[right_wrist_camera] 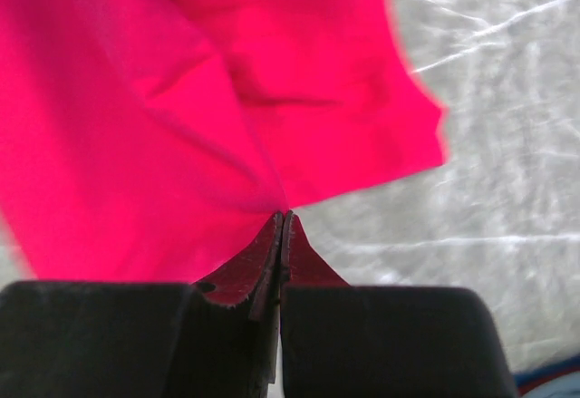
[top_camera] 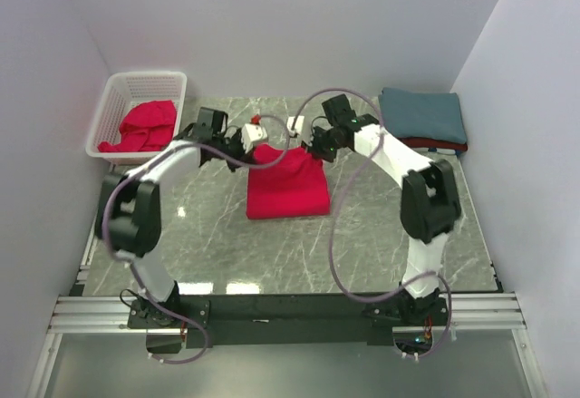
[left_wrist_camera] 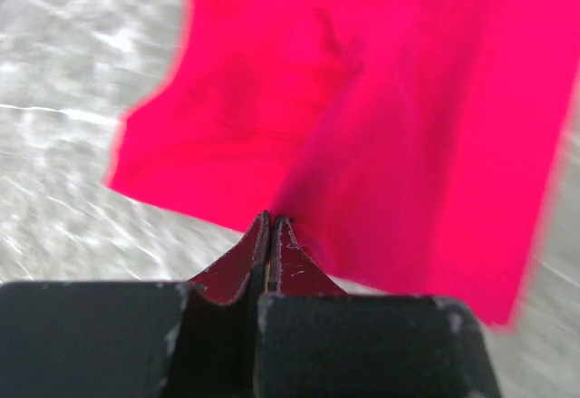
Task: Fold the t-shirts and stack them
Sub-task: Fold the tshirt
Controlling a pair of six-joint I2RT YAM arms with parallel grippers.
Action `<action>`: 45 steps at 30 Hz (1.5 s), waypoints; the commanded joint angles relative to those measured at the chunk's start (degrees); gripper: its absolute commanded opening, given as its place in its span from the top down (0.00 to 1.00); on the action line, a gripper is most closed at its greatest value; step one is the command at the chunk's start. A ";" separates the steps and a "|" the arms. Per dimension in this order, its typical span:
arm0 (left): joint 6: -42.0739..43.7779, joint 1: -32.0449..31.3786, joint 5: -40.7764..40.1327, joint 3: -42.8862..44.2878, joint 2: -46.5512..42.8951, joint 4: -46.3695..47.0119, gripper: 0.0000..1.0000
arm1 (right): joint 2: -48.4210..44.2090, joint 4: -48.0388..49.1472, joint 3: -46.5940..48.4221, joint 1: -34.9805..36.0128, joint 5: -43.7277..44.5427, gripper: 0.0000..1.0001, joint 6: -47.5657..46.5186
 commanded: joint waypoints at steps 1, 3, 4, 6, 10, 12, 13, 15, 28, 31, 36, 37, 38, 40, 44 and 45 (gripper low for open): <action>-5.67 1.87 0.28 8.81 8.87 4.93 1.00 | 9.23 0.99 8.99 -1.50 0.49 1.00 -0.03; -5.87 2.14 -1.21 12.95 14.04 4.32 1.00 | 12.85 1.60 11.55 -1.50 0.94 1.00 0.50; -5.35 2.14 -2.35 14.00 15.29 3.45 1.00 | 13.65 2.04 11.82 -1.50 1.20 1.00 1.37; -5.87 1.71 -3.50 15.51 18.10 3.53 1.00 | 15.41 2.48 11.56 -1.42 1.55 1.00 1.90; -8.15 0.74 -7.28 17.36 21.19 -0.15 0.99 | 16.56 3.54 10.07 -1.07 3.31 1.00 5.06; -9.55 0.21 -7.72 15.52 20.49 -1.13 1.00 | 16.21 3.10 9.28 -1.06 3.58 1.00 6.73; -10.08 0.03 -7.72 14.38 19.79 -1.39 0.99 | 15.95 2.49 8.67 -0.63 3.58 1.00 7.70; -11.66 -0.67 -7.90 9.46 16.72 -1.05 0.99 | 13.85 2.57 5.16 -0.19 3.84 1.00 8.58; -24.77 -2.25 -0.26 -18.85 -6.22 -2.09 0.99 | -8.39 3.29 -24.38 8.16 -3.87 1.00 23.61; -23.80 -2.34 -0.16 -18.86 -9.38 -3.59 0.91 | -10.77 1.52 -25.35 8.08 -4.68 0.85 26.51; -15.30 -1.46 4.67 -14.12 -13.25 -8.33 0.55 | -13.05 0.64 -20.00 3.87 -6.69 0.58 32.91; -14.06 -1.46 5.10 -12.98 -13.87 -8.95 0.47 | -13.32 0.20 -18.86 1.51 -7.92 0.58 33.97; -12.74 -1.55 5.63 -12.53 -15.35 -9.56 0.43 | -13.58 0.11 -16.85 0.44 -9.68 0.58 34.94; -8.52 -1.55 6.51 -11.83 -16.68 -10.27 0.35 | -13.85 1.16 -15.52 -1.67 -13.99 0.58 38.54; -0.60 -3.39 9.06 -11.03 -17.04 -12.03 0.32 | -9.30 5.73 -13.06 -2.47 -20.06 0.64 46.10; 0.01 -4.09 8.72 -11.03 -16.60 -10.81 0.34 | -7.97 6.69 -12.70 -2.56 -20.94 0.66 49.07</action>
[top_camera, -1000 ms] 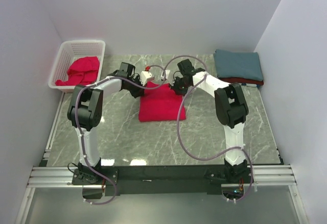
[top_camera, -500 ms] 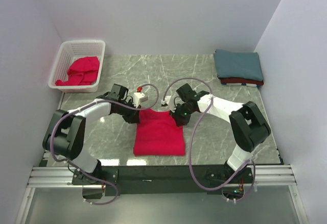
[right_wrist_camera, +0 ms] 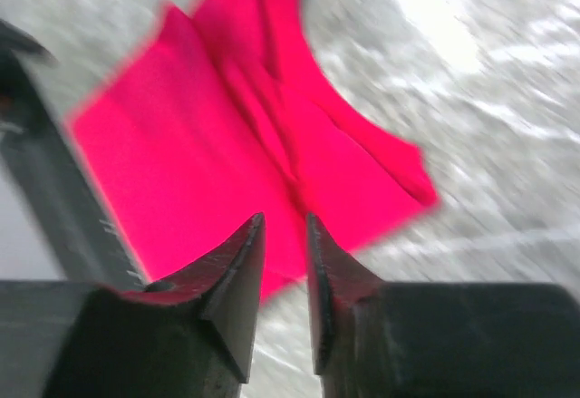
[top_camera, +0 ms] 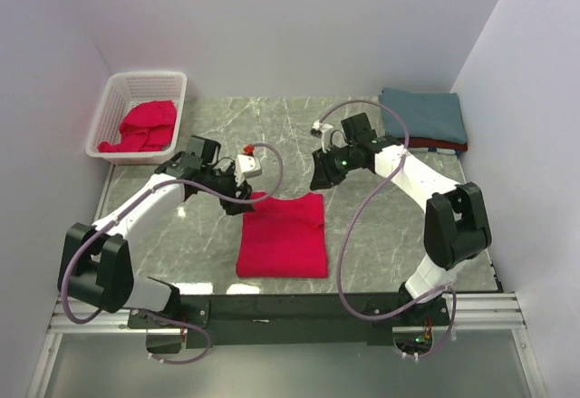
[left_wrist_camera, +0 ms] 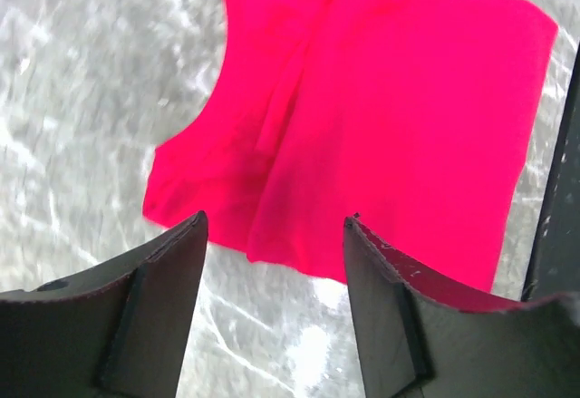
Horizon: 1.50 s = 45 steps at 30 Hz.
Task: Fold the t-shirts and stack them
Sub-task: Fold the tshirt
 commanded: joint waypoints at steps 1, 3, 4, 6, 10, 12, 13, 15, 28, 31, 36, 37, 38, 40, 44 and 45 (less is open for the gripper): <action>7.54 -2.50 3.03 1.49 0.93 -0.25 0.34 | 3.60 5.06 2.95 0.50 -9.02 0.69 10.12; 9.55 -4.96 2.24 1.66 2.42 0.99 0.38 | 8.25 6.38 4.71 0.41 -10.97 0.73 15.20; 10.17 -6.53 1.98 1.84 4.00 1.34 0.40 | 9.66 8.65 5.15 0.41 -12.98 0.78 16.80; 12.02 -7.77 1.80 2.28 5.85 1.87 0.43 | 12.57 11.47 5.24 0.41 -14.22 0.80 22.14; 11.67 -10.50 -0.92 3.51 10.07 5.46 0.44 | 16.00 18.76 5.42 0.41 -16.16 0.81 28.85; 11.41 -11.47 -1.63 3.86 12.00 6.70 0.44 | 17.67 20.71 5.15 0.50 -17.30 0.81 32.09; 11.41 -11.91 -1.98 4.21 12.97 7.75 0.44 | 18.89 22.19 5.06 0.33 -17.57 0.81 32.98; 11.06 -12.26 -1.98 4.74 13.76 8.55 0.45 | 19.95 23.43 4.89 0.50 -18.62 0.81 35.35; 9.21 -14.28 -0.58 6.85 20.00 8.73 0.53 | 23.47 28.01 2.87 0.50 -20.12 0.82 39.06; 9.39 -15.25 -1.01 6.68 20.18 8.72 0.57 | 23.56 28.53 2.69 0.41 -20.47 0.82 39.58; 9.12 -16.39 -2.07 8.60 21.94 7.24 0.80 | 23.39 30.20 1.81 0.41 -21.00 0.82 41.25; 9.12 -16.31 -2.16 8.61 22.11 7.15 0.86 | 23.30 30.82 1.38 0.50 -21.17 0.82 41.51; 9.03 -16.31 -2.24 8.52 21.77 7.23 0.90 | 23.21 31.26 1.02 0.50 -21.61 0.82 42.30; 8.51 -16.39 -2.42 7.38 20.11 8.19 0.99 | 22.95 33.53 -0.72 0.94 -22.49 0.83 43.44; 7.98 -17.18 -4.52 4.66 15.53 10.04 0.99 | 23.82 36.09 -2.67 2.69 -23.98 0.84 45.29; 8.15 -17.45 -5.05 3.35 14.48 10.74 0.99 | 24.17 37.05 -3.02 3.22 -24.68 0.85 45.47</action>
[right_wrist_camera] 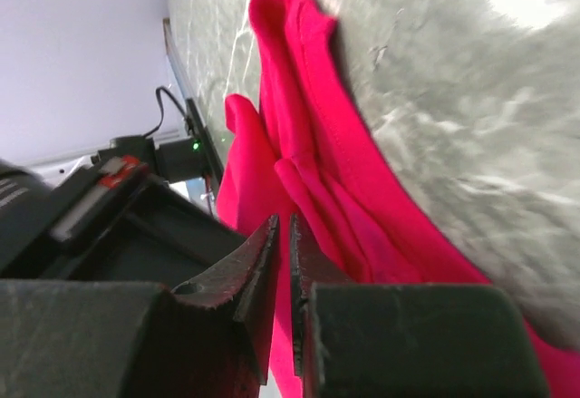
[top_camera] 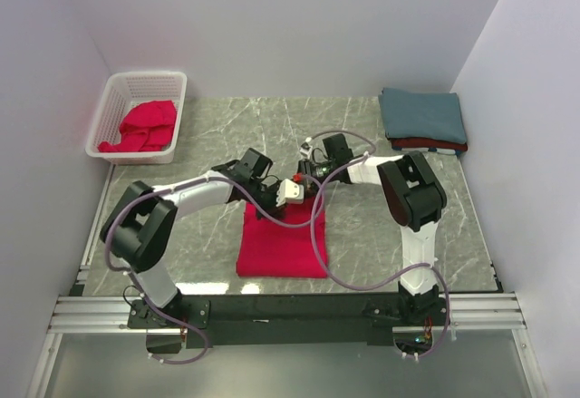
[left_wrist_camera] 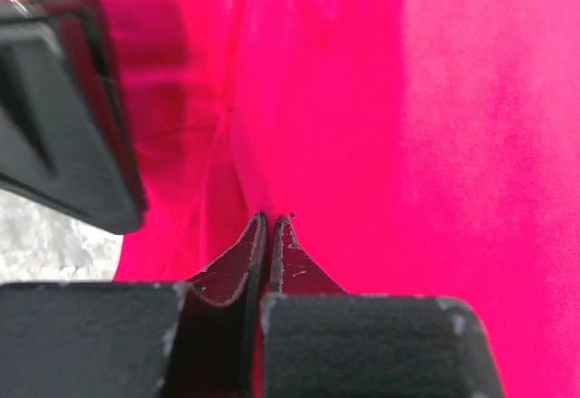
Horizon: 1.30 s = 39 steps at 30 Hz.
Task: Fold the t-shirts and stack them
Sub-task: Fold the tshirt
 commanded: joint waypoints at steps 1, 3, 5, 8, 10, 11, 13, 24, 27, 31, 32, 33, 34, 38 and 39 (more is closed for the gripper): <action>0.24 -1.75 -1.58 -2.43 -7.05 2.27 0.99 | 0.72 5.26 -1.16 2.55 -3.11 0.85 2.28; 0.42 -2.55 -3.16 -4.53 -8.73 3.40 0.99 | 1.78 6.58 -1.43 3.95 -3.55 0.85 2.81; 0.59 -3.69 -3.95 -5.77 -11.02 4.02 0.99 | 3.44 6.23 -0.82 4.83 -3.55 0.85 2.11; 1.03 -5.01 -5.63 -7.97 -13.30 5.34 0.99 | 6.43 6.67 0.06 5.01 -3.73 0.85 2.72; 1.21 -5.54 -6.85 -9.11 -14.62 6.13 0.99 | 8.62 5.79 1.11 4.92 -3.91 0.86 2.72; 1.30 -5.63 -7.21 -9.46 -14.89 6.31 0.99 | 9.33 5.62 1.38 4.84 -4.17 0.86 3.33; 1.82 -5.71 -7.91 -9.73 -15.77 6.92 0.99 | 11.09 6.93 1.21 4.75 -4.87 0.86 4.74; 4.99 -5.63 -10.90 -8.41 -17.62 12.02 1.00 | 14.00 10.01 0.15 4.66 -7.16 0.86 8.96; 5.87 -5.28 -11.43 -7.80 -16.22 12.99 1.00 | 13.82 9.84 -0.29 4.84 -7.42 0.86 8.88; 7.09 -3.52 -11.87 -7.53 -14.37 15.36 1.00 | 13.21 9.48 -0.81 4.84 -7.25 0.86 8.35; 7.27 -3.17 -11.95 -7.36 -14.02 15.89 1.00 | 13.12 9.66 -1.08 4.75 -7.33 0.86 8.35; 7.27 -2.82 -11.96 -6.92 -13.40 16.24 1.00 | 13.21 9.57 -1.25 4.75 -7.33 0.86 8.26; 7.54 -2.20 -11.87 -6.75 -13.14 16.77 1.00 | 13.29 9.40 -1.25 4.75 -7.33 0.86 8.17; 8.24 -1.41 -12.22 -6.04 -12.17 18.17 1.00 | 13.29 9.48 -1.43 4.75 -7.25 0.86 8.00; 8.33 -1.32 -12.39 -6.21 -12.08 19.05 1.00 | 13.29 9.66 -1.52 4.75 -7.07 0.86 8.00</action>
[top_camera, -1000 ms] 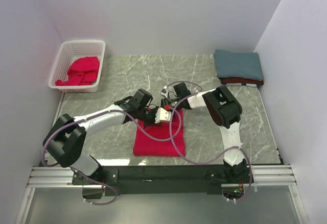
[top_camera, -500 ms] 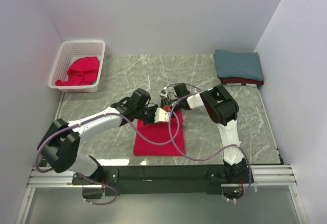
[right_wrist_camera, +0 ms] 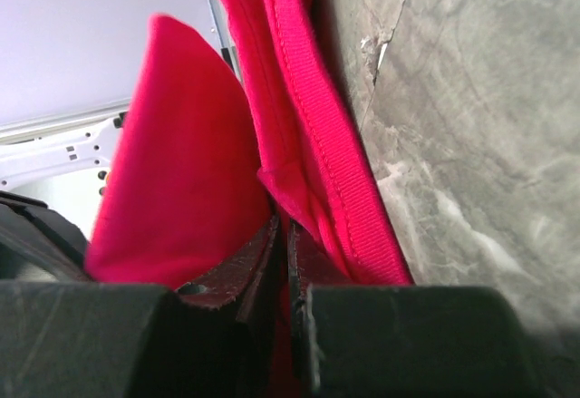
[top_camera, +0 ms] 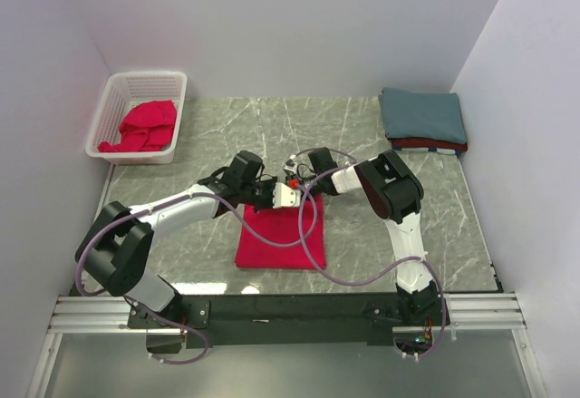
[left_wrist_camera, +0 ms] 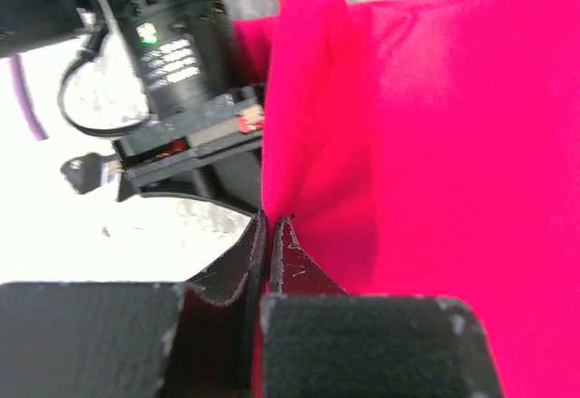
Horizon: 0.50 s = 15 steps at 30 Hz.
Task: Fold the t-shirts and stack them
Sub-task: Fold the tshirt
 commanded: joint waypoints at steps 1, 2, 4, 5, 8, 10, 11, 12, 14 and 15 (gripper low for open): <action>1.60 0.76 -0.70 2.55 0.10 6.33 1.00 | 2.58 -1.42 -1.74 -0.17 3.01 0.86 -0.53; 1.51 0.76 -0.96 2.29 0.01 7.73 1.00 | 2.50 -1.42 -1.82 -0.08 2.92 0.86 -0.53; 1.51 0.76 -0.88 2.11 -0.17 7.83 1.00 | 2.41 -1.51 -1.83 -0.17 2.92 0.86 -0.61; 1.33 0.76 -0.62 1.41 -0.43 9.83 1.00 | 2.41 -1.51 -1.91 -0.17 2.92 0.86 -0.70; 1.42 0.76 -0.44 -0.43 -1.75 13.62 1.00 | 2.50 -2.30 -1.74 -0.17 2.92 0.86 -1.40; 2.03 0.76 -0.35 -1.40 -2.71 15.12 1.00 | 2.58 -2.39 -1.82 -0.26 2.83 0.86 -1.49; 2.38 0.76 -0.44 -2.02 -2.89 15.48 1.00 | 2.58 -2.30 -1.82 -0.17 2.83 0.86 -1.49; 2.56 0.76 -0.79 -2.28 -3.07 15.83 1.00 | 2.58 -2.21 -1.91 -0.17 2.83 0.86 -1.49; 3.09 0.76 -1.05 -2.55 -2.63 16.10 1.00 | 2.50 -2.30 -2.00 -0.17 2.92 0.86 -1.49; 3.26 0.76 -1.49 -2.55 -2.19 16.44 1.00 | 2.41 -2.13 -2.09 -0.17 2.92 0.86 -1.41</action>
